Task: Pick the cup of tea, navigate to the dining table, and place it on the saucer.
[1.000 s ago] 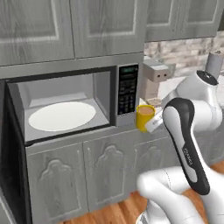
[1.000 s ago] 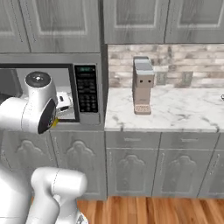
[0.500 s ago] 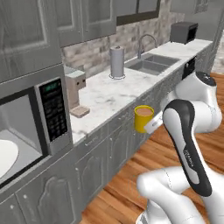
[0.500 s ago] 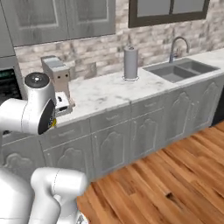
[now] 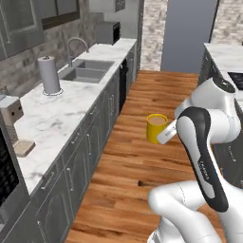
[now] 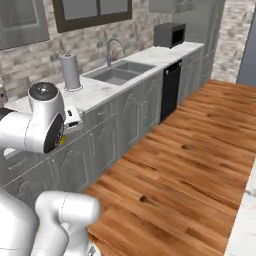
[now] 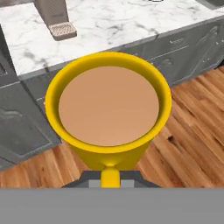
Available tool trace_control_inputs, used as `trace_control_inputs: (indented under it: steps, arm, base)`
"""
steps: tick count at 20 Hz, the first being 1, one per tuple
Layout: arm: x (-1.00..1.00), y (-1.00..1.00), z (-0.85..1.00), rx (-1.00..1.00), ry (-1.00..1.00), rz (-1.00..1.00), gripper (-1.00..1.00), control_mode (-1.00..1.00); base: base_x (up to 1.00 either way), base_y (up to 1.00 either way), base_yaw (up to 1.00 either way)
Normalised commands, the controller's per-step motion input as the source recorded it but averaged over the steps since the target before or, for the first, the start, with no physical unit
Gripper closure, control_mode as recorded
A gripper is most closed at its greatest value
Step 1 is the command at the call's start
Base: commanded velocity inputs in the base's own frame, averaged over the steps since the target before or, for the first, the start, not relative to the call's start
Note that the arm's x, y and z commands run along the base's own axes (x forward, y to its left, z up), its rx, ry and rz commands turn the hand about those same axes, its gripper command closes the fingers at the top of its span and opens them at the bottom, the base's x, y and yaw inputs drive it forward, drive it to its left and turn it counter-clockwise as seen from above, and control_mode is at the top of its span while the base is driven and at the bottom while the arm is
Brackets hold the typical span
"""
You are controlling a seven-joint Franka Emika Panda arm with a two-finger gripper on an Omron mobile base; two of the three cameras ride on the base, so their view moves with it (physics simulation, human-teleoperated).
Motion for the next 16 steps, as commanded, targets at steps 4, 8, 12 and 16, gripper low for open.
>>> trace_control_inputs:
  steps: [4,8,12,16]
  arm:
    - [0.00,0.00,0.00,0.00,0.00,0.00,1.00,1.00]
    - [0.00,0.00,0.00,0.00,0.00,0.00,1.00,1.00]
    - [0.00,0.00,0.00,0.00,0.00,0.00,1.00,1.00]
    - [0.00,0.00,0.00,0.00,0.00,0.00,1.00,1.00]
  base:
    - [0.00,0.54,-0.61]
    - [0.00,0.84,-0.55]
    - [0.01,0.75,-0.57]
    - [0.05,-0.03,-0.83]
